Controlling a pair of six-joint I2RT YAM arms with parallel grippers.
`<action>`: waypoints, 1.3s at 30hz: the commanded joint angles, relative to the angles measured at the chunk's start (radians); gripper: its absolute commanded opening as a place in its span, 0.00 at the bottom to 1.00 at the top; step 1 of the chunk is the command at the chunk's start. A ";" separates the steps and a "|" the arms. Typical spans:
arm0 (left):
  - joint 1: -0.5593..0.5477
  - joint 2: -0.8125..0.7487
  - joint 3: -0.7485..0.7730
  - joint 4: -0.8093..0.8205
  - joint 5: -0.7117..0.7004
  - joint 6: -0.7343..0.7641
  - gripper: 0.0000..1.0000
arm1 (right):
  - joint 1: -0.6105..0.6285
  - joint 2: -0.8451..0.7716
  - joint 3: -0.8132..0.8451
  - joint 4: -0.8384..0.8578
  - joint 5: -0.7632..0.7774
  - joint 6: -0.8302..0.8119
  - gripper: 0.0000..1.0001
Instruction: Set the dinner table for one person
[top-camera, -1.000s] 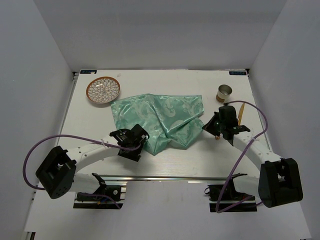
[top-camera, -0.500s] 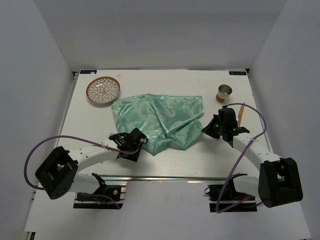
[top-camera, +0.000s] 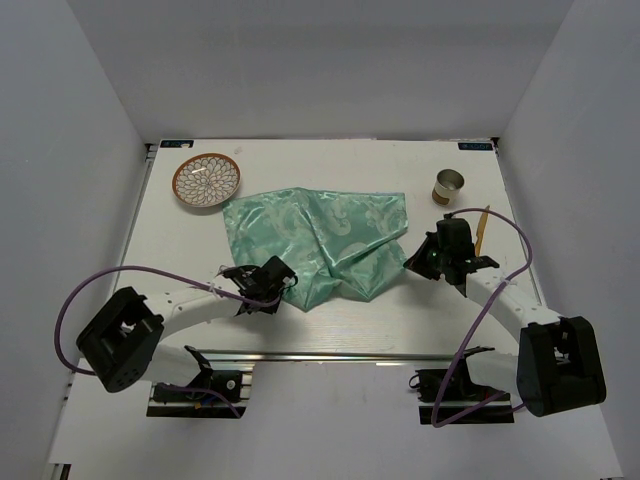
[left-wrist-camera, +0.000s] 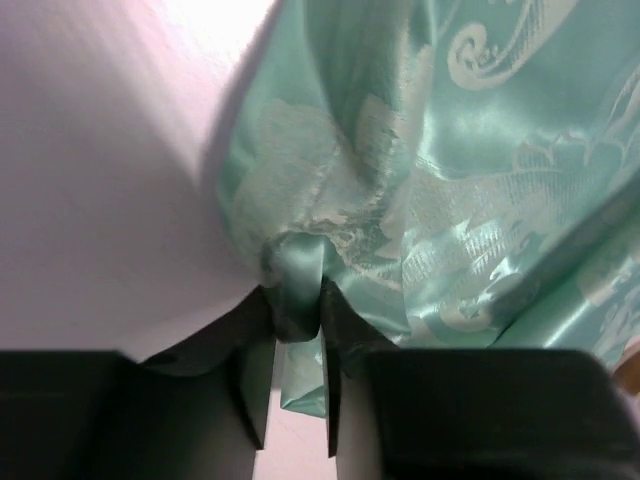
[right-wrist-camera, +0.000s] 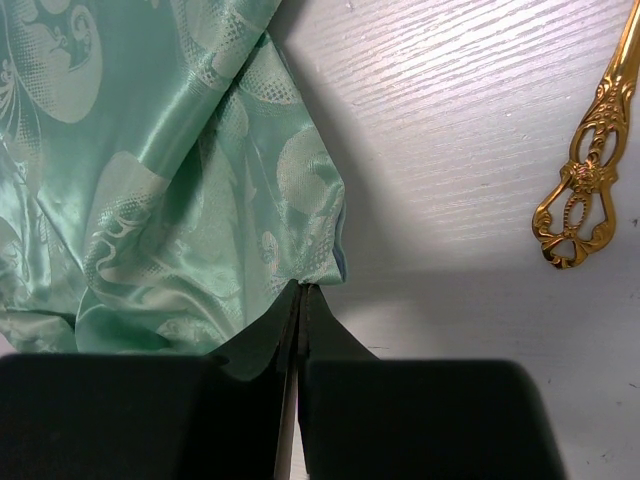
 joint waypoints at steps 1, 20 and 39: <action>-0.006 -0.053 0.051 -0.111 -0.073 -0.343 0.31 | 0.003 -0.012 0.006 0.023 0.000 -0.011 0.00; 0.014 -0.310 0.489 -0.616 -0.489 0.135 0.00 | -0.003 -0.257 0.294 -0.256 0.081 -0.048 0.00; 0.023 -0.323 0.990 -0.458 -0.329 0.852 0.00 | -0.014 -0.382 0.862 -0.635 0.100 -0.028 0.00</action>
